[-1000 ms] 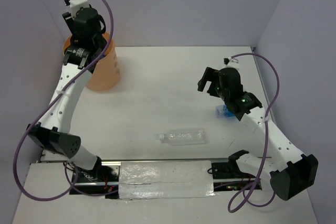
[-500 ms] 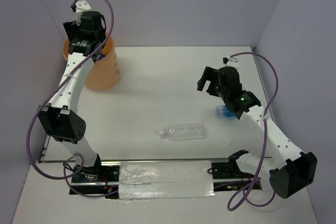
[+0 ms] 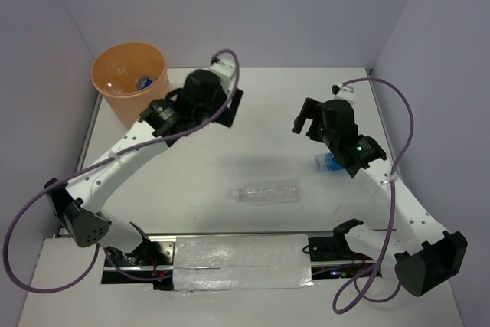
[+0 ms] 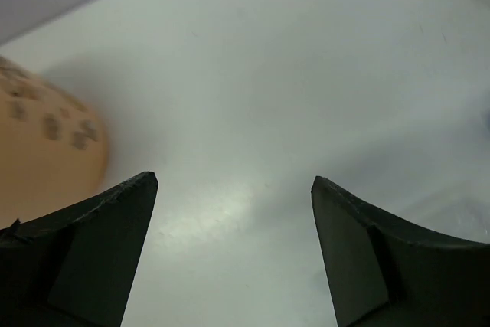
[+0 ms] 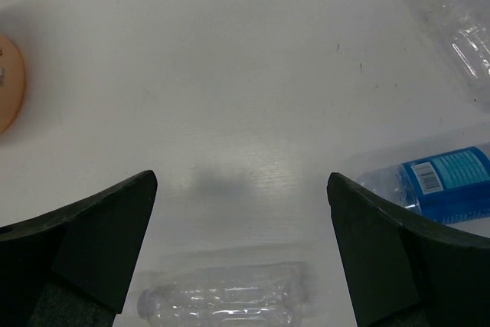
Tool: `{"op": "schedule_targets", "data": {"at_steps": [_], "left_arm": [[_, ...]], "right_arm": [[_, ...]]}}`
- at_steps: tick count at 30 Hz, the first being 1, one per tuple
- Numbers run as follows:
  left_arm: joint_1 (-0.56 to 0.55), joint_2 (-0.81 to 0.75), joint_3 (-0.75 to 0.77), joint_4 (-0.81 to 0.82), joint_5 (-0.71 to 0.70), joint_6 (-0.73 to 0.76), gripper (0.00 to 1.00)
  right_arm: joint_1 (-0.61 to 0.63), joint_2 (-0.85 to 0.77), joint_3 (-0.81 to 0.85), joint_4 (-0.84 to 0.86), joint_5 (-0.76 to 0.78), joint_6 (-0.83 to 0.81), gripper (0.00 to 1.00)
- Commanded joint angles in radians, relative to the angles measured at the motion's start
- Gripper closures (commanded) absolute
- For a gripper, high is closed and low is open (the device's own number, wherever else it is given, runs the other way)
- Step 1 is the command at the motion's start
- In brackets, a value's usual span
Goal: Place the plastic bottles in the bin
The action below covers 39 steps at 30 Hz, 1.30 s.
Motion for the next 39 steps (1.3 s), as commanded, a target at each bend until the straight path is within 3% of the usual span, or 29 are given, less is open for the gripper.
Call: {"op": "schedule_targets", "data": {"at_steps": [1,8,15,26,39], "left_arm": [[-0.092,0.010,-0.136,-0.004,0.171,-0.028,0.05],[-0.285,0.119,-0.185,-0.019,0.343,0.028,0.01],[-0.417,0.234,-0.164,-0.034,0.395,0.091,0.01],[-0.454,0.424,-0.116,-0.074,0.415,0.139,0.01],[-0.456,0.512,-0.144,-0.048,0.452,0.140,0.04]], "right_arm": [[-0.023,-0.081,0.033,-0.024,0.043,0.017,0.00],[-0.126,-0.216,0.010,-0.088,0.116,0.058,0.00],[-0.172,-0.319,0.014,-0.119,0.135,0.032,0.00],[-0.177,-0.305,0.031,-0.113,0.123,0.027,0.00],[-0.175,-0.304,0.023,-0.107,0.112,0.027,0.00]]}}
